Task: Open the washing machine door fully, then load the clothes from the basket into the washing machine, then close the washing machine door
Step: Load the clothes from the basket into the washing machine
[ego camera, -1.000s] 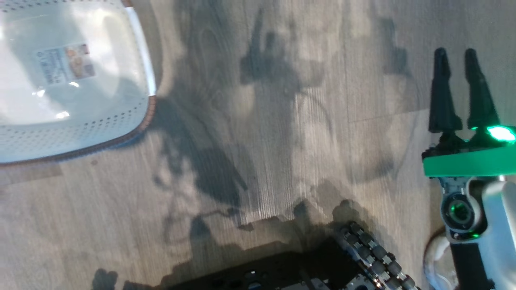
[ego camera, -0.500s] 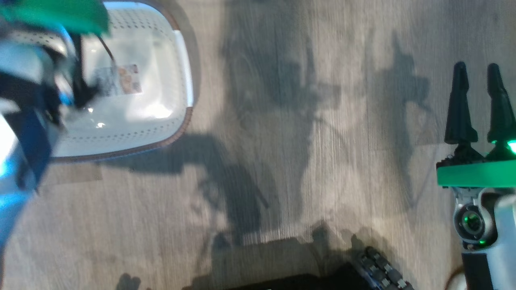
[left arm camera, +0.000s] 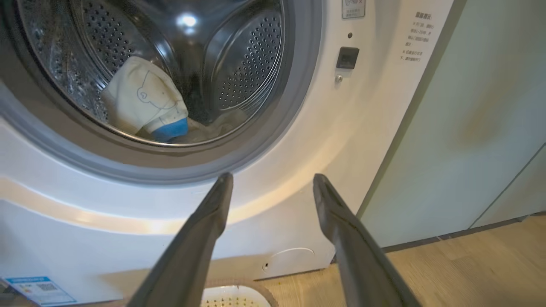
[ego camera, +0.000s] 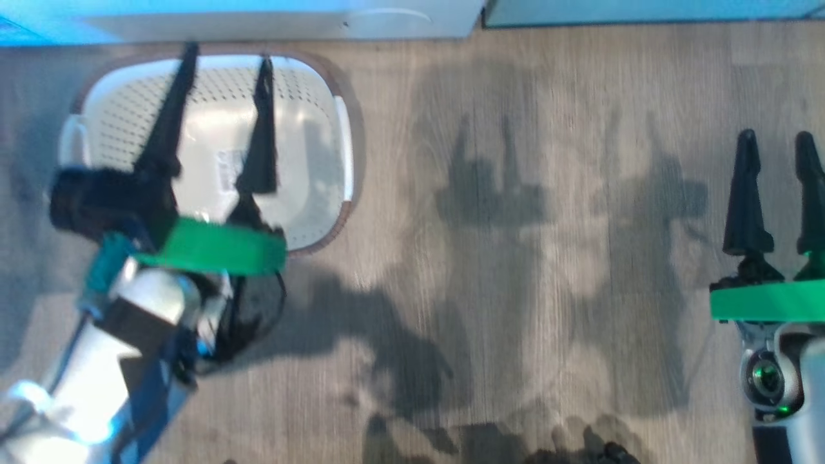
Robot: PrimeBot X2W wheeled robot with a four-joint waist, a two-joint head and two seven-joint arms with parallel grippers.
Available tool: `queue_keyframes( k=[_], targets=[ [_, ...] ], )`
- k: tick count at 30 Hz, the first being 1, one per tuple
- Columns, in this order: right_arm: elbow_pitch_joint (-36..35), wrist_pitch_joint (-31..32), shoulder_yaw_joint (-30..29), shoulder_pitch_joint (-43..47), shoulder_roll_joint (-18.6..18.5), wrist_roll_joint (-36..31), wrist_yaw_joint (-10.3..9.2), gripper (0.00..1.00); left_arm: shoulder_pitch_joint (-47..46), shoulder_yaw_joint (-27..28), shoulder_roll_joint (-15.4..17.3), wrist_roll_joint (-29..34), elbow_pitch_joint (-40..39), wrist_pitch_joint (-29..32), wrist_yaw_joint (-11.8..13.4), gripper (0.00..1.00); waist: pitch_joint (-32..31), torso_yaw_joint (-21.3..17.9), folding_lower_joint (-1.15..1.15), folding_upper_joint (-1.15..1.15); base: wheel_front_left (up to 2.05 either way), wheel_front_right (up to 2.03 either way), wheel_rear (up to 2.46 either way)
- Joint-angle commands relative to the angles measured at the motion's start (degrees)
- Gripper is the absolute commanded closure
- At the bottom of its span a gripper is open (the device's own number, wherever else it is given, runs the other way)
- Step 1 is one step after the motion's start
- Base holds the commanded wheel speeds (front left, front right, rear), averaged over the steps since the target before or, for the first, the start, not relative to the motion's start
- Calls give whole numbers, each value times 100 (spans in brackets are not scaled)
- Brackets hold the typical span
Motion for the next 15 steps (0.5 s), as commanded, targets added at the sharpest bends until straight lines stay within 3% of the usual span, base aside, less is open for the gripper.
queue_keyframes(
  k=[1,15],
  targets=[
    [-153,-55,73,173,-92,-79,25,0,107,230,113,-19,-213,-82,2171,0,-208,126,1,0,0,0,0],
    [-14,-55,116,637,-242,-283,25,0,1313,203,-566,33,-28,-220,1803,0,-1250,551,1,0,0,0,0]
  ],
)
